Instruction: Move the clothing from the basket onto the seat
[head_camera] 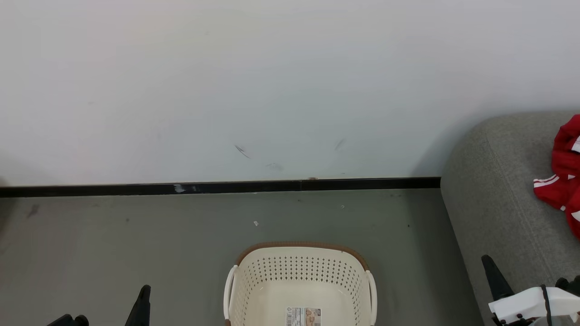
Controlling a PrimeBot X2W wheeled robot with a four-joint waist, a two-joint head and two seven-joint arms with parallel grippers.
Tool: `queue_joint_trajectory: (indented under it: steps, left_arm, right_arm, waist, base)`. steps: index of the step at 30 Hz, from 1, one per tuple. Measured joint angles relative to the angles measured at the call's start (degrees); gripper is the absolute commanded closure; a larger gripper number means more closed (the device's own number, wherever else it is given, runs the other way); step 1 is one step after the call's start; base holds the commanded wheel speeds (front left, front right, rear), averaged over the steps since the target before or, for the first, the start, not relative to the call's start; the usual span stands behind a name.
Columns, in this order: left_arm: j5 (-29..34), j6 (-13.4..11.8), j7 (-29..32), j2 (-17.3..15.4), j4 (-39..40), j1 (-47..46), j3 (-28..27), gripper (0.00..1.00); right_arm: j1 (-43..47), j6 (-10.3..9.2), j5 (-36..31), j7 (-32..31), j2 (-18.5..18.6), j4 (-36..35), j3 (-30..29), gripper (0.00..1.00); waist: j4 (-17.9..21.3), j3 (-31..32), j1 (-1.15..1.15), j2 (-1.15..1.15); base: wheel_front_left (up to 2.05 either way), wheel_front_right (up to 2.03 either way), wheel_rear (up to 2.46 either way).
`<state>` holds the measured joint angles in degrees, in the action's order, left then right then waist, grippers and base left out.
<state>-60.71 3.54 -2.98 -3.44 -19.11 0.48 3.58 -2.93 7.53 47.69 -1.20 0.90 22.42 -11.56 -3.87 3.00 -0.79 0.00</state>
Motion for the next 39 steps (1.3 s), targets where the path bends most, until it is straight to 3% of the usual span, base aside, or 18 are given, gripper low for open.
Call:
queue_joint_trajectory:
  steps: [9,14,39]
  left_arm:
    - [-6.28,0.66,1.99,0.23,0.52,-0.82,-1.77,1.0]
    - [-9.54,1.16,2.98,0.41,0.83,-1.26,-2.68,1.0]
    - [-25.83,2.75,8.04,1.27,2.4,-3.68,-7.11,1.0]
  right_arm:
    - [-0.3,-0.02,9.04,-1.55,0.19,-1.04,0.64,1.0]
    - [-0.84,-0.03,13.71,-1.98,0.31,-1.58,0.93,1.0]
    - [-1.15,-0.03,36.42,-5.39,0.76,-4.37,1.74,1.0]
  waist:
    - [0.83,-0.86,0.5,0.0]
    - [1.24,-1.31,0.65,0.0]
    - [3.28,-2.77,0.75,0.0]
  base:
    - [0.0,0.0,0.0]
    - [0.0,0.0,0.0]
    - [0.0,0.0,0.0]
